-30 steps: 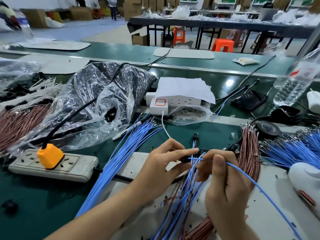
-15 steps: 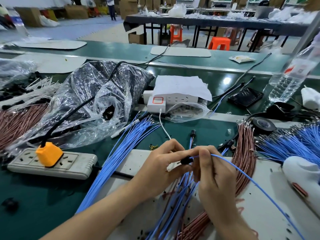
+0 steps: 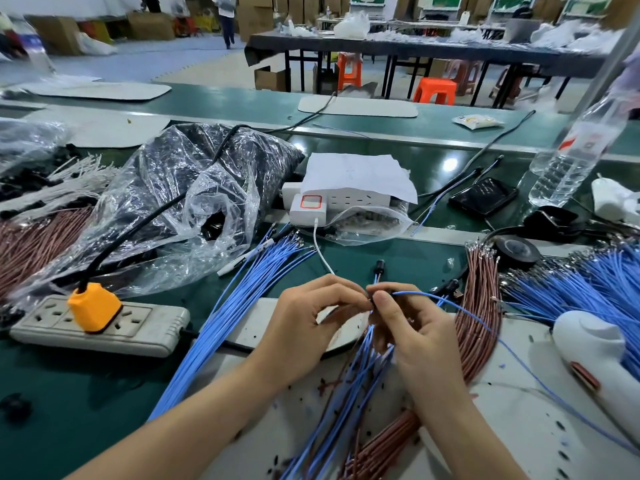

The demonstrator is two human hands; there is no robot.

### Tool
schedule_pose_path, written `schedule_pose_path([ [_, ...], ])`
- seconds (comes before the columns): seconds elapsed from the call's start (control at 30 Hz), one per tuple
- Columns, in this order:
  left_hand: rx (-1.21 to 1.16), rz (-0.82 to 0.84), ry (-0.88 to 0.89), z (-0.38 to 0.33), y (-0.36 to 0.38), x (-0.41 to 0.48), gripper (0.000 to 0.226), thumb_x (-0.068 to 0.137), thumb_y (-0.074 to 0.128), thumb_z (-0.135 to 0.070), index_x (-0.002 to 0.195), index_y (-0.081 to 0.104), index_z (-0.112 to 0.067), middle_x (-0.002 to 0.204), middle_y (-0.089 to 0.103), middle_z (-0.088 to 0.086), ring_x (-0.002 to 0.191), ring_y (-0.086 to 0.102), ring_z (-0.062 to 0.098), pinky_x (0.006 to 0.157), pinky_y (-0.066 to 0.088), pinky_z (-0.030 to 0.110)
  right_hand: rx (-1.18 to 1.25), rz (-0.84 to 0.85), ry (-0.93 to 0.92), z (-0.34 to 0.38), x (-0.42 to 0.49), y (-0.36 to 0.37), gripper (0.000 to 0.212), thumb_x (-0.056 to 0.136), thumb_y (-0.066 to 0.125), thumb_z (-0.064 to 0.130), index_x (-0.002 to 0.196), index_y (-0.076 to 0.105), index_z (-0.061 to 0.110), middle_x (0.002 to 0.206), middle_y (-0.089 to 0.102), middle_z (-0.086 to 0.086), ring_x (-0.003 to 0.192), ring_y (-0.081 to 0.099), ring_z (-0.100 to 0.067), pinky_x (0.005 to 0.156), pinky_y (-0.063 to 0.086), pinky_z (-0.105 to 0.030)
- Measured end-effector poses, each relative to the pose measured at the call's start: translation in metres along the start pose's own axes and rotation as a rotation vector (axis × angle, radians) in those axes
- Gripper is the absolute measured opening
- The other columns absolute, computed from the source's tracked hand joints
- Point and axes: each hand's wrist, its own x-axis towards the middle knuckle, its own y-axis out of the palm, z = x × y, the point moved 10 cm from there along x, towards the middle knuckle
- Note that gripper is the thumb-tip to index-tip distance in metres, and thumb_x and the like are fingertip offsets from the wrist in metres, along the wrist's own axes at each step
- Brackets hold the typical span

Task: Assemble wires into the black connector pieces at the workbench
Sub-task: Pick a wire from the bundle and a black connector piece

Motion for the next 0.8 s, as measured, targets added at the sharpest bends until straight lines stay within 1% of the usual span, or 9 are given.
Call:
schedule_pose_path([
  [0.13,0.157,-0.194,-0.102,0.011,-0.026,-0.001,0.029,0.083,0.060,0.014,0.094,0.074,-0.009,0.096,0.065,-0.005,0.091,0.061,0.002,0.083,0.046,0.013,0.291,-0.200,0.093,-0.005,0.008,-0.030,0.019,0.074,0.064,0.024,0.081,0.063,0.006,0.053,0.056,0.000,0.041,0.048,-0.011,0.041,0.043,-0.020],
  [0.27,0.297,-0.506,-0.393,0.038,-0.070,-0.010,0.030,0.090,0.050,-0.021,0.117,0.062,-0.016,0.111,0.047,-0.012,0.115,0.044,0.009,0.108,0.029,0.038,0.604,-0.490,0.189,-0.012,0.016,-0.085,0.013,0.080,0.065,0.024,0.079,0.060,0.012,0.053,0.056,0.004,0.043,0.047,-0.005,0.041,0.040,-0.015],
  [0.4,0.285,-0.607,-0.563,0.054,-0.084,-0.017,0.047,0.082,0.044,-0.036,0.122,0.054,-0.015,0.119,0.035,-0.009,0.124,0.034,0.015,0.112,0.017,0.039,0.543,-0.712,0.202,-0.021,0.014,-0.122,0.023,0.094,0.057,0.029,0.076,0.055,0.016,0.050,0.046,0.008,0.038,0.038,-0.004,0.040,0.033,-0.016],
  [0.5,0.437,-0.523,-0.498,0.047,-0.076,-0.013,0.032,0.083,0.055,-0.030,0.113,0.059,-0.019,0.128,0.036,-0.004,0.135,0.026,0.022,0.115,0.005,0.051,0.356,-0.777,0.091,-0.011,0.010,-0.129,0.022,0.096,0.057,0.024,0.075,0.056,0.016,0.056,0.047,0.003,0.040,0.040,-0.005,0.040,0.035,-0.018],
  [0.6,0.570,-0.515,-0.230,0.013,-0.068,-0.007,0.020,0.083,0.061,-0.017,0.103,0.063,-0.021,0.145,0.029,0.004,0.142,0.011,0.021,0.117,-0.004,0.045,-0.001,-0.625,-0.194,0.032,0.008,-0.107,0.014,0.093,0.060,0.023,0.079,0.060,0.025,0.054,0.057,0.011,0.046,0.047,-0.002,0.045,0.042,-0.018],
  [0.63,0.531,-0.486,-0.082,-0.002,-0.059,-0.004,0.022,0.084,0.059,-0.017,0.105,0.063,-0.017,0.144,0.031,0.004,0.141,0.017,0.019,0.118,0.004,0.040,-0.148,-0.531,-0.306,0.047,0.006,-0.089,0.011,0.092,0.061,0.026,0.081,0.061,0.028,0.058,0.059,0.013,0.051,0.051,-0.002,0.051,0.045,-0.019],
  [0.7,0.311,-0.273,0.124,-0.019,-0.029,0.000,0.029,0.087,0.057,-0.014,0.116,0.056,-0.010,0.135,0.042,0.006,0.124,0.043,0.006,0.108,0.030,0.024,-0.436,-0.318,-0.524,0.066,-0.007,-0.042,0.005,0.089,0.062,0.028,0.087,0.064,0.024,0.073,0.062,0.014,0.064,0.055,-0.001,0.064,0.047,-0.016],
  [0.77,0.112,-0.028,0.112,-0.020,-0.002,-0.002,0.037,0.089,0.061,-0.012,0.125,0.050,-0.013,0.121,0.057,-0.002,0.097,0.058,0.000,0.086,0.045,0.016,-0.591,-0.121,-0.684,0.065,-0.025,0.003,0.016,0.087,0.063,0.024,0.089,0.068,0.009,0.079,0.064,0.003,0.071,0.056,-0.004,0.069,0.045,-0.011],
  [0.8,0.064,0.042,0.085,-0.018,0.006,-0.005,0.038,0.089,0.063,-0.011,0.125,0.051,-0.015,0.114,0.061,-0.009,0.093,0.060,-0.002,0.081,0.046,0.014,-0.627,-0.063,-0.721,0.063,-0.032,0.017,0.019,0.086,0.064,0.023,0.089,0.068,0.005,0.079,0.064,-0.001,0.072,0.056,-0.006,0.069,0.044,-0.011],
])
